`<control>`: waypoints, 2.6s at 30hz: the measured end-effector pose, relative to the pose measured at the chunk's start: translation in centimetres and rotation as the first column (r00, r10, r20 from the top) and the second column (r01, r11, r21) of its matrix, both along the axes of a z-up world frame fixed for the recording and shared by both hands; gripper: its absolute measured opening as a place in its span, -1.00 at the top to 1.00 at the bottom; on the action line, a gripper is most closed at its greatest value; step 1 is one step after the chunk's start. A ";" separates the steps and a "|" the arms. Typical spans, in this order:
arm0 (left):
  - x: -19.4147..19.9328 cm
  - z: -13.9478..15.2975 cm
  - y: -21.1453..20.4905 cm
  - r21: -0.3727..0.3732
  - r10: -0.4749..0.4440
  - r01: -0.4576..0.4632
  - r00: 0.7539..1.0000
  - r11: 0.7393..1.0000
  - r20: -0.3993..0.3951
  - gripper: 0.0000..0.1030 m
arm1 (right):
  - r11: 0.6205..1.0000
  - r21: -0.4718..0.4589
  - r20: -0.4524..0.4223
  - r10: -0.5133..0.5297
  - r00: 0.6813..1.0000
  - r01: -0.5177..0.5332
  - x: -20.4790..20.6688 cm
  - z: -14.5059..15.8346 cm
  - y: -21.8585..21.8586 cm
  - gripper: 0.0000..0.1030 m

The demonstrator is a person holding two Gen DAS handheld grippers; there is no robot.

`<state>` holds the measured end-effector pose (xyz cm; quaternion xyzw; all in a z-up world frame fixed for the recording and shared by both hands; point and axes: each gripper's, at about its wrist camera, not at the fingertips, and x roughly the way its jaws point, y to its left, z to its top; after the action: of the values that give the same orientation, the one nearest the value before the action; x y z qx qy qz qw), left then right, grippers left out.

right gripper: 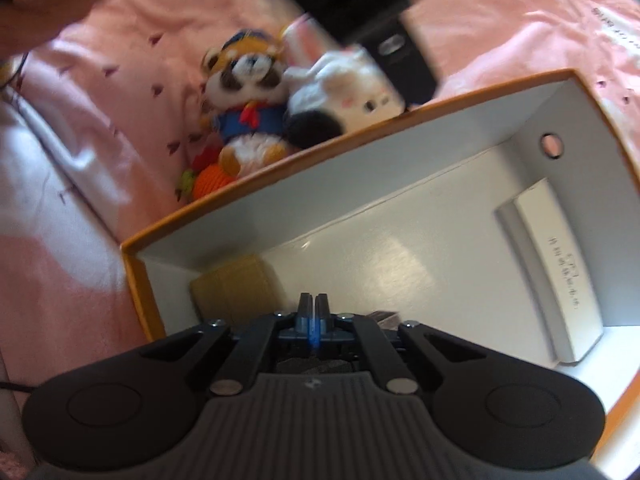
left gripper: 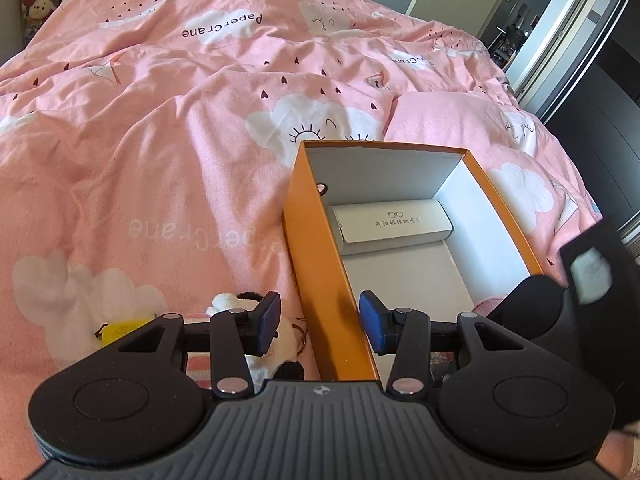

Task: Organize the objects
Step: 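Lift both tools out and reach toward the plush toys on the bed, then grasp the white striped-hat plush with right tool while left grasps red panda plush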

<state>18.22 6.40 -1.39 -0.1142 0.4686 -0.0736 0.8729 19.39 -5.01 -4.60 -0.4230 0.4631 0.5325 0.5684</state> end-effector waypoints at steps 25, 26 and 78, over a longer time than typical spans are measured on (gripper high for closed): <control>-0.9 0.6 2.1 0.019 0.064 -0.063 0.997 0.998 -0.042 -0.01 | 0.945 0.061 -0.098 -0.315 0.944 0.322 3.8 0.4 -2.9 0.38; -1.2 1.0 2.3 0.020 0.068 -0.068 0.997 0.998 -0.035 -0.01 | 0.939 0.095 -0.086 -0.323 0.942 0.331 3.7 0.9 -3.0 0.27; -7.0 -11.3 8.3 -0.215 0.545 -0.625 0.769 0.750 -0.335 -0.21 | 0.941 0.014 0.379 0.307 0.873 -0.337 -4.6 -3.7 10.9 -0.39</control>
<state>11.19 14.74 -12.69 -0.4020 0.4972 0.1472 0.7547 14.76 5.86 -8.26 -0.5642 0.2488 0.5481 0.5651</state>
